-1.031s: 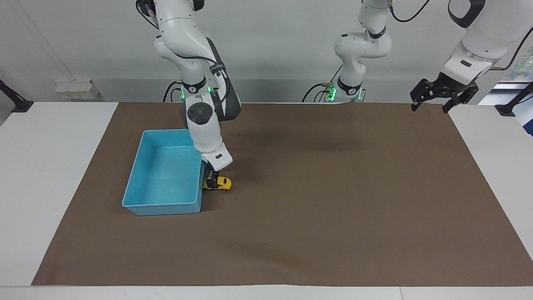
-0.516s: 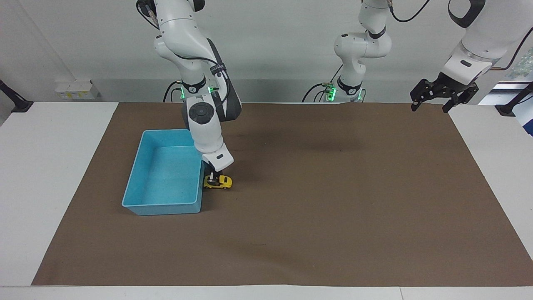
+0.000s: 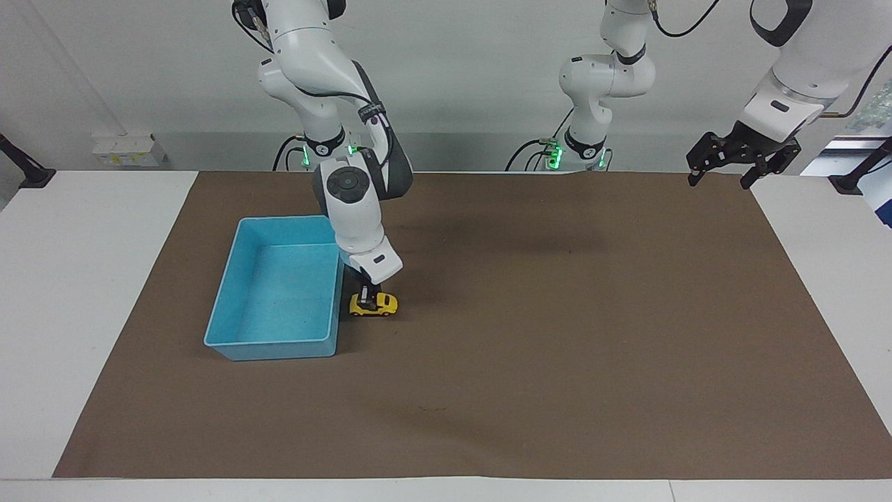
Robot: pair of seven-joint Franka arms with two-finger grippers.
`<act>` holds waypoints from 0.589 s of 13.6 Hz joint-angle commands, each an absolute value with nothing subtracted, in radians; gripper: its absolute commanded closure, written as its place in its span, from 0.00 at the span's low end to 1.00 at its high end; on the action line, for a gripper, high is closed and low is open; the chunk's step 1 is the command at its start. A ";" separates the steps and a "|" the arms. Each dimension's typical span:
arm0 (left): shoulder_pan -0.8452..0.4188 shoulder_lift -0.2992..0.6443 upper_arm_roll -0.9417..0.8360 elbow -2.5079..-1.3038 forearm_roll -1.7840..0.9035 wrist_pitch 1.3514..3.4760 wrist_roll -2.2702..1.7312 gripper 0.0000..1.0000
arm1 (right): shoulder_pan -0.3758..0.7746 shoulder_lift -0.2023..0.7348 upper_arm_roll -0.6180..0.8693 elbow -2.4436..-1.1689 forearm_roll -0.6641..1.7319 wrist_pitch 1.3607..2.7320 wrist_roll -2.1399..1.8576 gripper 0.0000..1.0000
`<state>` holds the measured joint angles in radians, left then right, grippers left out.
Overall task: Wind up and store yellow beetle car
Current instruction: 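Lower the right gripper and grasp the yellow car beside the box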
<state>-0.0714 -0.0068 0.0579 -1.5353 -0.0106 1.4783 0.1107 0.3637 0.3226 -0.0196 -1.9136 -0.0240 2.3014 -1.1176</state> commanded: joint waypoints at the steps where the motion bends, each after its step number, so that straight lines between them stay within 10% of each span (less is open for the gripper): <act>1: -0.066 -0.014 0.054 -1.540 0.008 1.466 0.103 0.00 | 0.364 0.322 -0.018 -1.841 -0.032 2.214 -1.089 0.78; 8: -0.066 -0.014 0.054 -1.540 0.008 1.466 0.103 0.00 | 0.362 0.232 -0.018 -1.827 -0.020 2.088 -1.080 0.78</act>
